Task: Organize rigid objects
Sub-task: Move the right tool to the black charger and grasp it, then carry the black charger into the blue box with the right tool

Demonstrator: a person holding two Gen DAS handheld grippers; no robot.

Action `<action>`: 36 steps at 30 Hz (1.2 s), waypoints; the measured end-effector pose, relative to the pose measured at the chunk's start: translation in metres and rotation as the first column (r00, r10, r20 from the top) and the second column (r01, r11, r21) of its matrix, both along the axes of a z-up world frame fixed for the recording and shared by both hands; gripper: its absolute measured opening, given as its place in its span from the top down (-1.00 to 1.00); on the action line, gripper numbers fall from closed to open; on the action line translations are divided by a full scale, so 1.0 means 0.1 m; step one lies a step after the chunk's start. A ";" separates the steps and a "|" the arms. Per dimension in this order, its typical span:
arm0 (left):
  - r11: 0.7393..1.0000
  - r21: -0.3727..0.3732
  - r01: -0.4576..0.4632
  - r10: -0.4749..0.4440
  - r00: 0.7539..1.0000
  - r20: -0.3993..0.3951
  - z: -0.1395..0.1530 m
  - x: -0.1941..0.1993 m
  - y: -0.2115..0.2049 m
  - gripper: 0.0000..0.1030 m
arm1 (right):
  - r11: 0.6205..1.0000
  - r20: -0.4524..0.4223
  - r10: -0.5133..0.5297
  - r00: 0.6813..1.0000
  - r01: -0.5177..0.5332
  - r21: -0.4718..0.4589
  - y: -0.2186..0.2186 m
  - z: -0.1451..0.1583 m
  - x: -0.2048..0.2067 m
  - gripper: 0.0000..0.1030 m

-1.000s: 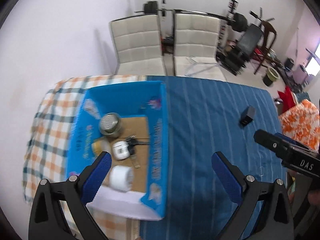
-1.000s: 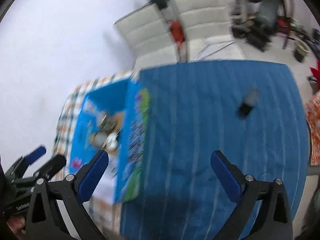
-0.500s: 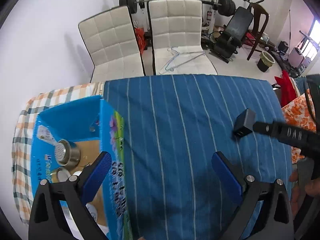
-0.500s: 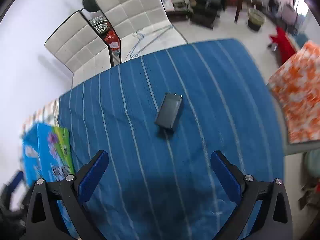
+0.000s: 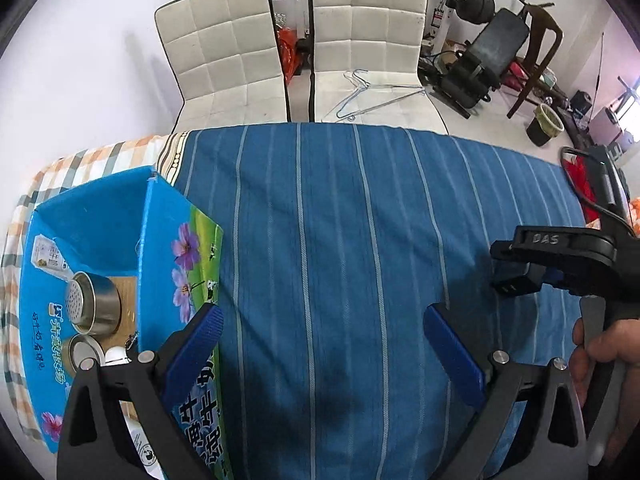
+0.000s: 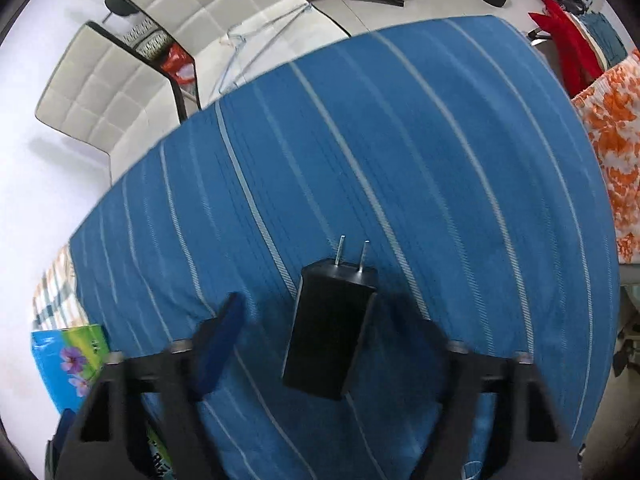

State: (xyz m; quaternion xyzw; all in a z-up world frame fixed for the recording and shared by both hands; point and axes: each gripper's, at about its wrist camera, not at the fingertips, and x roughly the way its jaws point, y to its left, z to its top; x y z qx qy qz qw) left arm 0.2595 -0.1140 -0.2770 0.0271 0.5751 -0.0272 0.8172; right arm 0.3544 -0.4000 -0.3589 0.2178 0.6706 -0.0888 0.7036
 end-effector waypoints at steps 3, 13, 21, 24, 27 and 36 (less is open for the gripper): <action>1.000 0.008 0.014 -0.014 1.000 -0.006 -0.05 0.02 -0.03 -1.00 | 0.999 -0.034 0.025 0.999 -0.027 -0.044 0.08 -0.12 0.04 -0.07; 0.999 0.015 0.034 -0.034 0.999 0.004 -0.01 -0.03 -0.04 -1.00 | 0.993 0.008 0.063 0.998 -0.062 -0.105 0.12 -0.14 -0.12 0.32; 0.999 0.028 0.042 -0.043 0.998 0.038 0.26 -0.29 0.12 -1.00 | 0.991 0.097 0.111 0.989 -0.103 -0.081 0.34 0.17 -0.53 0.33; 0.999 0.026 0.035 -0.036 0.998 0.046 0.38 -0.41 0.24 -1.00 | 0.992 0.138 0.121 0.983 -0.115 -0.054 0.45 0.38 -0.69 0.33; 0.999 0.033 0.036 -0.037 0.998 0.058 0.50 -0.54 0.37 -1.00 | 0.991 0.173 0.135 0.976 -0.131 -0.036 0.61 0.58 -0.82 0.33; 0.999 0.035 -0.016 0.013 0.995 0.097 0.85 -0.88 0.95 -1.00 | 0.975 0.275 0.200 0.941 -0.219 0.042 1.25 1.33 -1.25 0.33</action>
